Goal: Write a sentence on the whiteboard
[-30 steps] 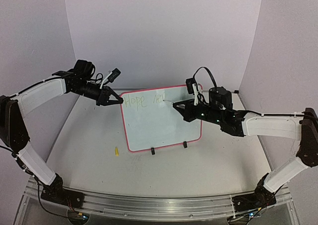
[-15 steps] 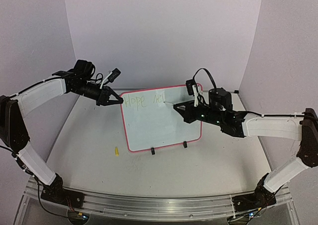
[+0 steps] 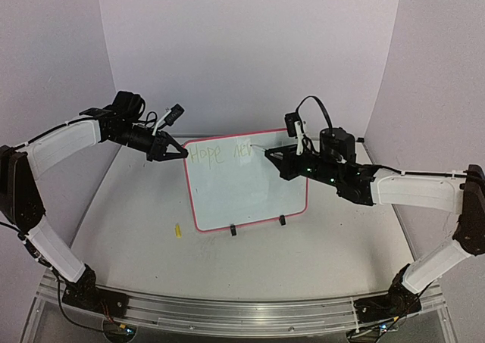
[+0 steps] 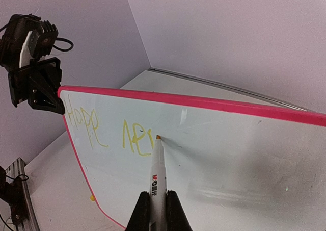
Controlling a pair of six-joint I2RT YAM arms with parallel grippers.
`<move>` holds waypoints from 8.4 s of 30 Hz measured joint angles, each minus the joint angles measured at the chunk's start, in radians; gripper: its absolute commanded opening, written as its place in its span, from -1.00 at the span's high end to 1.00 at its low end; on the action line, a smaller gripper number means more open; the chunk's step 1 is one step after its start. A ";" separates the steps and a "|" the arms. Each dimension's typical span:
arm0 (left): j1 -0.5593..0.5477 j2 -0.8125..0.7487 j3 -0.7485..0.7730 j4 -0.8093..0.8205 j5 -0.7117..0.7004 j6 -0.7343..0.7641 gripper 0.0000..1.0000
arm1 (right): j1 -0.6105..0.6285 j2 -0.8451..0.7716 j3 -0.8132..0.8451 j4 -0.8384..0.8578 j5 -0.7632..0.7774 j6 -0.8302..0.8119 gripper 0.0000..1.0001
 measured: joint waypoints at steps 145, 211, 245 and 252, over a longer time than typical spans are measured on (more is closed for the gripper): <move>-0.009 0.000 0.002 -0.001 -0.003 0.005 1.00 | -0.006 -0.054 -0.079 0.076 0.046 0.010 1.00; -0.010 0.000 0.002 0.000 -0.005 0.001 1.00 | -0.005 -0.066 -0.146 0.151 0.115 0.062 1.00; -0.022 0.000 0.002 0.000 -0.005 0.005 1.00 | 0.215 -0.116 -0.142 0.013 -0.013 0.006 1.00; -0.027 -0.002 0.002 0.001 -0.009 0.006 1.00 | 0.258 0.110 -0.078 0.115 -0.003 0.028 1.00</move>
